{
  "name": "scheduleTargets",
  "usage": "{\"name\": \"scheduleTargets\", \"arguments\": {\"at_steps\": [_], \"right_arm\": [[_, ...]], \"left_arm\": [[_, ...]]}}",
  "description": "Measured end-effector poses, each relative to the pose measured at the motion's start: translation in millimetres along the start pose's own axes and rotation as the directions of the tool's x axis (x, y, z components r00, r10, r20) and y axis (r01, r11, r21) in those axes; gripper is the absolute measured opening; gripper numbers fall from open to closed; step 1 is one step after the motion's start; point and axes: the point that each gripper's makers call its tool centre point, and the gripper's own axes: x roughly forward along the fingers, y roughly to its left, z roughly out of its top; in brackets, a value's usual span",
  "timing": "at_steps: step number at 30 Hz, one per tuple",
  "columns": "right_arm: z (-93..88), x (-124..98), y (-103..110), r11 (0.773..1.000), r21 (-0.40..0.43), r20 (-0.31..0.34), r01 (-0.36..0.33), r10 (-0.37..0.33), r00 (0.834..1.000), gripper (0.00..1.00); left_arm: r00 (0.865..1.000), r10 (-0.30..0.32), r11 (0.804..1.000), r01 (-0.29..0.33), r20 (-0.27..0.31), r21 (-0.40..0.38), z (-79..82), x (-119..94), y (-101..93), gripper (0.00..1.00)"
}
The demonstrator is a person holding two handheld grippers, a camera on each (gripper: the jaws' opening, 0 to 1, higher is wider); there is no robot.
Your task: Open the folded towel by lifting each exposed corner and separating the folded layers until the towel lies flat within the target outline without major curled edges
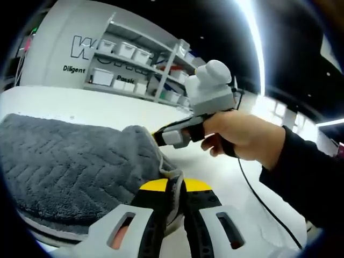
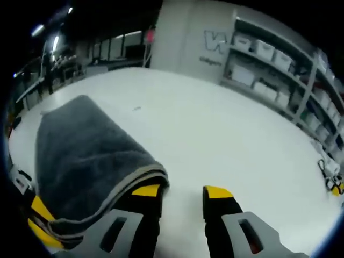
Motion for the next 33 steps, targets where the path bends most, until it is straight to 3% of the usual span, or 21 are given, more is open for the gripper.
{"name": "scheduleTargets", "arguments": {"at_steps": [7,10,12,16,19,24,27,29,33], "right_arm": [[-0.2,-1,-2,0.999,0.04,0.025,0.004,-0.005,1.0,0.3],[-0.7,-1,-3,0.998,0.056,0.031,0.012,-0.013,0.999,0.33],[-1.2,-4,-2,0.998,0.052,0.029,0.035,-0.036,0.999,0.33],[-1.5,-14,-5,0.996,0.025,0.004,0.08,-0.08,0.997,0.39],[-2.8,-26,-9,0.994,0.018,-0.019,0.106,-0.106,0.994,0.46],[12.7,-46,-4,0.993,0.006,0.013,0.117,-0.117,0.993,0.63],[31.0,-59,-4,0.989,0.048,0.092,0.141,-0.145,0.985,0.63],[34.9,-65,2,0.99,0.056,0.104,0.133,-0.138,0.985,0.65],[38.2,-73,17,0.992,0.049,0.136,0.114,-0.12,0.983,0.73]], "left_arm": [[1.0,-0.03,0.999,0.03,-0.008,0.012,-1.8,-2,-7.9,0.16],[0.998,-0.066,0.997,0.067,-0.007,0.025,-2.2,-6,-14.9,0.26],[0.995,-0.099,0.989,0.097,0.012,0.115,-2.0,-13,-18.7,0.36],[0.986,-0.166,0.95,0.166,-0.021,0.266,-9.4,-38,-28.1,0.6],[0.985,-0.17,0.918,0.16,-0.005,0.363,-3.0,-56,-25.9,0.8],[0.991,-0.134,0.916,0.125,-0.003,0.38,12.8,-79,-4.4,0.99],[0.994,-0.099,0.925,0.075,0.045,0.374,36.7,-96,17.1,1.0],[0.996,-0.072,0.932,0.048,0.052,0.36,47.6,-110,37.6,1.0],[0.996,0.055,0.922,-0.076,0.066,0.38,63.4,-137,84.6,1.0]]}}
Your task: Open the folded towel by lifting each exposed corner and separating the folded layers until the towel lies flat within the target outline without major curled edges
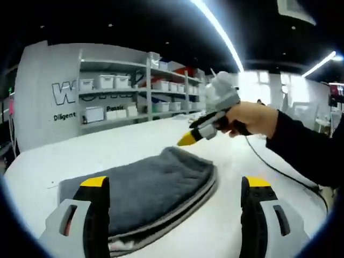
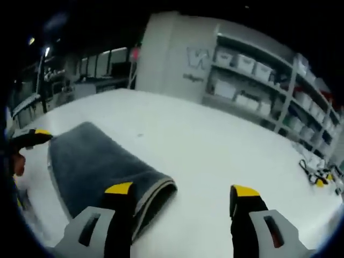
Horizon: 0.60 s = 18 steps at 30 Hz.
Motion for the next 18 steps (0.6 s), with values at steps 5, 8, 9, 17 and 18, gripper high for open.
{"name": "scheduleTargets", "arguments": {"at_steps": [5,8,9,17,18], "right_arm": [[8.4,-13,21,0.998,0.021,0.123,-0.057,0.054,0.991,0.75],[1.4,-21,30,0.998,0.02,0.123,-0.068,0.065,0.99,0.82],[0.5,-23,31,0.998,0.021,0.129,-0.058,0.055,0.99,0.82],[1.2,-54,43,0.997,0.072,0.192,-0.038,0.024,0.981,0.89],[0.8,-59,45,0.996,0.085,0.204,-0.035,0.017,0.979,0.91]], "left_arm": [[0.989,0.145,0.986,-0.141,0.038,-0.087,10.3,-42,62.1,1.0],[0.981,0.192,0.979,-0.188,0.04,-0.081,9.9,-62,82.2,1.0],[0.981,0.192,0.979,-0.189,0.038,-0.079,9.0,-65,84.2,1.0],[0.983,0.181,0.974,-0.176,0.019,-0.143,-9.2,-91,99.0,1.0],[0.983,0.181,0.972,-0.176,0.021,-0.153,-10.7,-94,100.6,1.0]]}}
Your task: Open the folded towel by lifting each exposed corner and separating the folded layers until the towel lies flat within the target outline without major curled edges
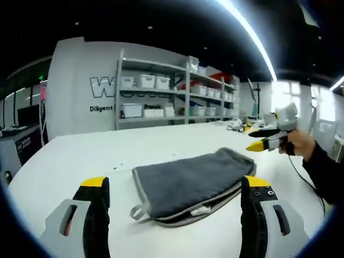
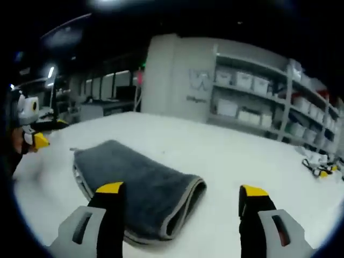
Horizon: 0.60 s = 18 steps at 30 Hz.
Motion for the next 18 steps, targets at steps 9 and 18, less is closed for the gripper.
{"name": "scheduleTargets", "arguments": {"at_steps": [9,18], "right_arm": [[-17.1,-37,3,0.995,0.057,-0.02,0.08,-0.079,0.997,0.91],[-14.3,-68,12,0.989,0.071,-0.02,0.126,-0.125,0.992,0.89]], "left_arm": [[1.0,-0.027,1.0,0.027,-0.012,-0.006,-2.8,-19,20.7,1.0],[1.0,-0.005,1.0,0.004,-0.031,-0.027,-7.3,-47,37.4,0.97]]}}
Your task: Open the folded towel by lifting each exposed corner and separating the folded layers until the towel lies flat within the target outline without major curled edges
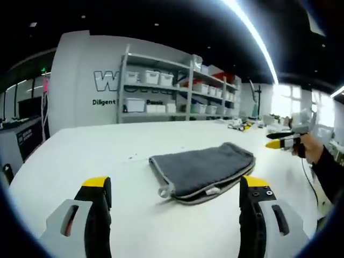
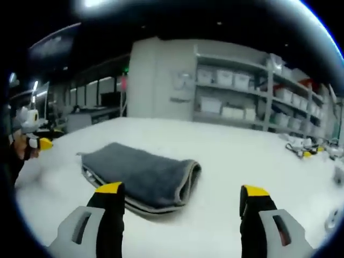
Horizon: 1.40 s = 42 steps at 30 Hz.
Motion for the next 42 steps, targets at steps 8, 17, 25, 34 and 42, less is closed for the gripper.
{"name": "scheduleTargets", "arguments": {"at_steps": [8,17,25,34,42], "right_arm": [[-19.2,-8,3,1.0,0.009,-0.036,0.015,-0.014,0.999,0.86],[-18.8,-4,6,1.0,0.005,-0.044,0.004,-0.004,0.999,0.83],[-14.6,4,7,1.0,0.005,-0.037,-0.001,0.001,0.999,0.81],[-21.8,12,3,0.999,0.044,-0.035,0.001,0.0,0.999,0.76],[-17.8,11,4,0.999,0.034,-0.029,-0.002,0.003,1.0,0.76]], "left_arm": [[1.0,-0.023,1.0,0.023,0.006,-0.014,-4.7,-13,-7.4,0.99],[1.0,-0.017,0.997,0.017,0.003,-0.069,-18.9,-7,-25.9,0.98],[0.998,-0.049,0.998,0.048,-0.032,-0.028,-36.9,3,-55.0,0.99],[0.998,-0.059,0.991,0.055,-0.035,-0.121,-30.6,14,-27.6,0.99],[0.998,-0.056,0.992,0.055,-0.009,-0.113,8.6,25,2.1,0.96]]}}
